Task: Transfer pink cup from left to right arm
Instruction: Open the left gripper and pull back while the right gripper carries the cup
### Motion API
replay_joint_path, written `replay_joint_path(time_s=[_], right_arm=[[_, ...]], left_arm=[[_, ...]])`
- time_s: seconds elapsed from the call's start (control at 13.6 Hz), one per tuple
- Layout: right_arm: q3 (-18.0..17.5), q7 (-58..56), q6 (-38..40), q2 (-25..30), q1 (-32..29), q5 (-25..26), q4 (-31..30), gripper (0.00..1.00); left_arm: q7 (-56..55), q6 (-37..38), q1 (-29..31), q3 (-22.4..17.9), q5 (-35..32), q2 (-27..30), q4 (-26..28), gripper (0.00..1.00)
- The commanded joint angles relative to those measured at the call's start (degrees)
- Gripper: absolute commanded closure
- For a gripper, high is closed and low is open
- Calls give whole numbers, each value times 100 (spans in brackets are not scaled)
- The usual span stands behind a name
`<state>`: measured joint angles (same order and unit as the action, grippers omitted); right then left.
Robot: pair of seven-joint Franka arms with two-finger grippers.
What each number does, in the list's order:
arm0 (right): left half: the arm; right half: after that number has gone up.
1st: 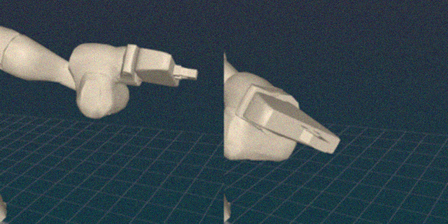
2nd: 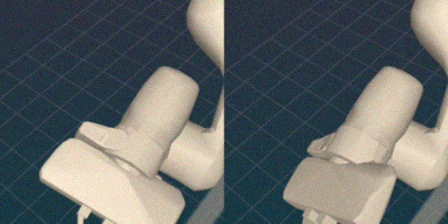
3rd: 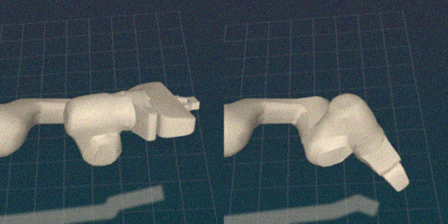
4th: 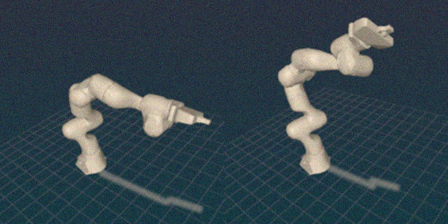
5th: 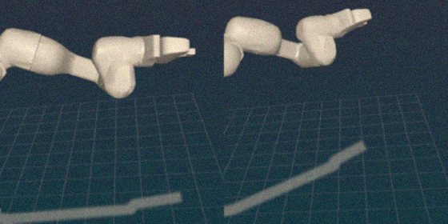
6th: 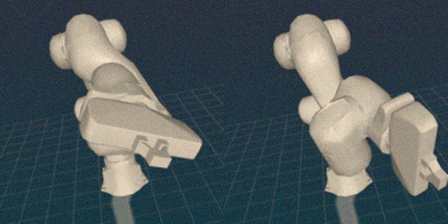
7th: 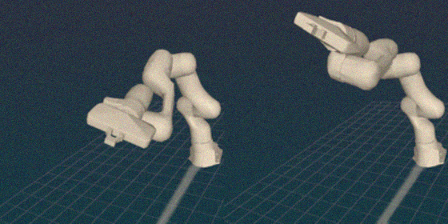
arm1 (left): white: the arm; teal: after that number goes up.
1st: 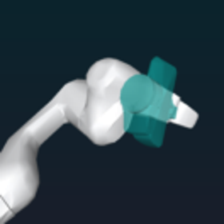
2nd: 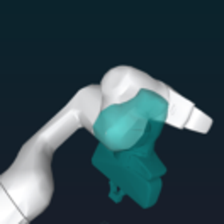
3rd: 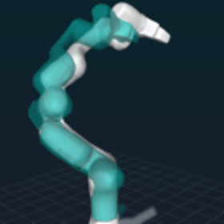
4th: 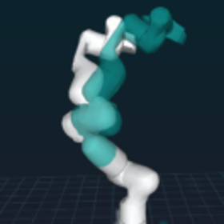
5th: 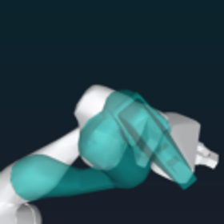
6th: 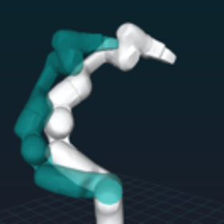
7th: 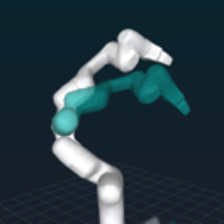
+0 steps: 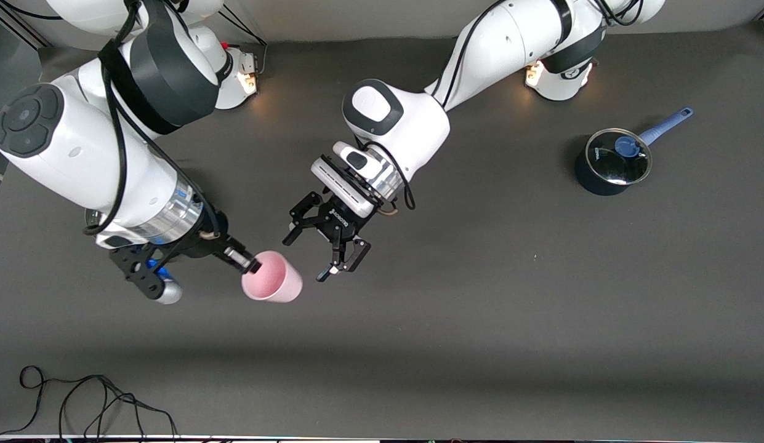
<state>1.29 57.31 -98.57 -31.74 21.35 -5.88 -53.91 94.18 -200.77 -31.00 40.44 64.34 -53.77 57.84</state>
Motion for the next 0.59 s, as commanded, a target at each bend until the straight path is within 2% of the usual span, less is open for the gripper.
replay_joint_path(time_s=[0.0,0.15,0.3,0.52], right_arm=[[177,-150,-40,1,-122,166,92,100],[484,-315,39,19,-158,341,57,100],[556,-1017,398,19,-245,657,4,100],[556,-2019,584,63,-859,676,-75,100]], left_arm=[[-163,230,391,-80,-96,217,314,0],[-154,651,743,-97,-105,480,823,0],[-154,1038,1121,-89,-105,656,1193,0],[-154,1951,1779,-89,-105,780,1475,0]])
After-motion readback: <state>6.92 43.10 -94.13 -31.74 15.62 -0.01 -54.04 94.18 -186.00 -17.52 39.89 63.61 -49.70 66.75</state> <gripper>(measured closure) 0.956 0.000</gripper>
